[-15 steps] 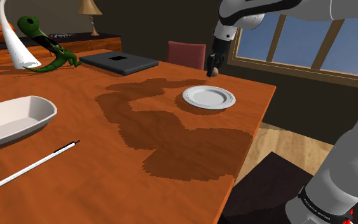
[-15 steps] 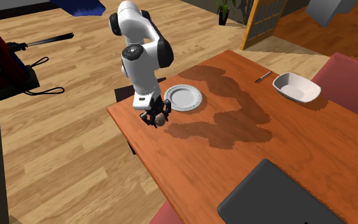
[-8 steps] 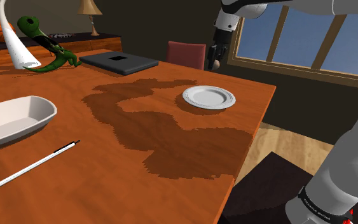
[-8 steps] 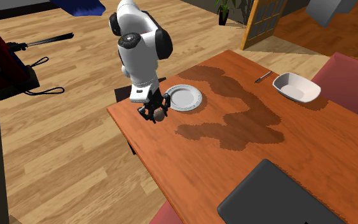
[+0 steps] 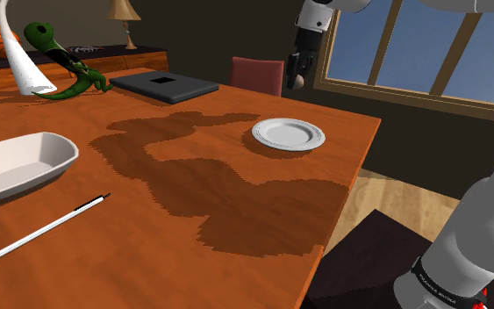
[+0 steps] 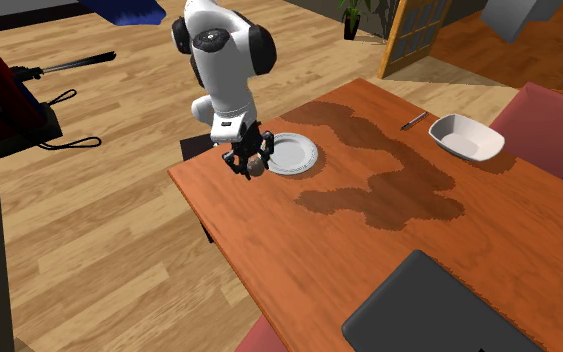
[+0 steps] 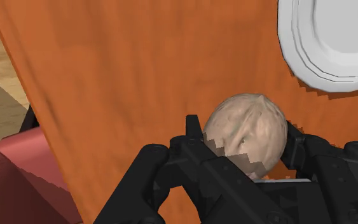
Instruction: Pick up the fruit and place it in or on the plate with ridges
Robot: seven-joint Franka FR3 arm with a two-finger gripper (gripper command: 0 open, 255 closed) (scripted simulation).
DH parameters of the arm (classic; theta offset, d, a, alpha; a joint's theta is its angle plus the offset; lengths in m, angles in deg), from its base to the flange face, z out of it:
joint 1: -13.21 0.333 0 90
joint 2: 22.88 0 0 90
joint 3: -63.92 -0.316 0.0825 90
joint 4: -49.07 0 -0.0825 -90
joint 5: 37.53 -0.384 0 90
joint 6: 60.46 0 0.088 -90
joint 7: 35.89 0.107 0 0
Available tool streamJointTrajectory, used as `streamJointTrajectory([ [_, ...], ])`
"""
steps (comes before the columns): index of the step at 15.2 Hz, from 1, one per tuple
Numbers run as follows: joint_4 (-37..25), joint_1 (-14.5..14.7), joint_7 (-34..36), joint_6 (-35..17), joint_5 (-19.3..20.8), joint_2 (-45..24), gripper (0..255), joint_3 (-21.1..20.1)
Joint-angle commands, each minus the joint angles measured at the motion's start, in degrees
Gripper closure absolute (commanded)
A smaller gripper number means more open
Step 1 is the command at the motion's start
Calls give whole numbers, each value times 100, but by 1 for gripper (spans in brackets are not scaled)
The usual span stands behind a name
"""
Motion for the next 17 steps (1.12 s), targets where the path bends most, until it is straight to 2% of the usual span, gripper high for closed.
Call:
streamJointTrajectory([
  [1,381,97,213,-94,54,320,255,-119],
  [7,1342,367,924,-287,115,1185,255,-568],
  [13,2030,618,1654,-378,41,1872,255,-1078],
  [17,2330,632,1669,-608,23,1947,255,-1116],
])
